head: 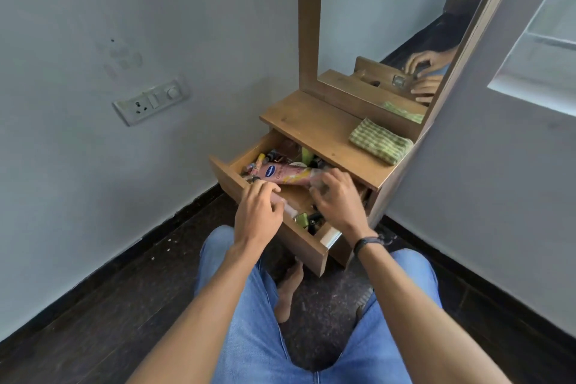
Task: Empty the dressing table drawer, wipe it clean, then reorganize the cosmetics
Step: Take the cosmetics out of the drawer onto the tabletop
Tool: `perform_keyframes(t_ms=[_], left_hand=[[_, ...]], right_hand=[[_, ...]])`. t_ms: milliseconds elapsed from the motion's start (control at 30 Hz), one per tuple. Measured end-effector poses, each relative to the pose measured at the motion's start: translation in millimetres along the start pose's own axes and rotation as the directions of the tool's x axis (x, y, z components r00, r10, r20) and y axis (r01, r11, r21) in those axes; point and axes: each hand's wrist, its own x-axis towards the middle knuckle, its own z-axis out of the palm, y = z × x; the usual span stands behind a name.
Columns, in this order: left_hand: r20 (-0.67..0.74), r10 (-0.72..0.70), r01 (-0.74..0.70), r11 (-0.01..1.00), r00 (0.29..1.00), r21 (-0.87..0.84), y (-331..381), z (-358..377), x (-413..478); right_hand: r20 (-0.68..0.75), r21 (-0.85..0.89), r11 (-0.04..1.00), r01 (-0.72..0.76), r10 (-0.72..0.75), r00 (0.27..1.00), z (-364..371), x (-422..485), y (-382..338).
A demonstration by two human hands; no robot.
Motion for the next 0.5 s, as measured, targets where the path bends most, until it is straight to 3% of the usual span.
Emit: perform_keyframes(t_ms=[100, 200, 500], left_hand=[[0.089, 0.018, -0.019, 1.000, 0.996, 0.003, -4.2, 11.9, 2.6], [0.093, -0.013, 0.013, 1.000, 0.996, 0.003, -6.9, 16.7, -1.7], [0.023, -0.068, 0.069, 0.997, 0.997, -0.019, -8.8, 14.8, -14.7]], right_hand=[[0.108, -0.013, 0.999, -0.042, 0.044, 0.993, 18.3, -18.6, -0.5], [0.186, -0.067, 0.996, -0.052, 0.063, 0.981, 28.1, -32.5, 3.5], [0.146, -0.057, 0.998, 0.018, -0.009, 0.989, 43.5, -56.1, -0.4]])
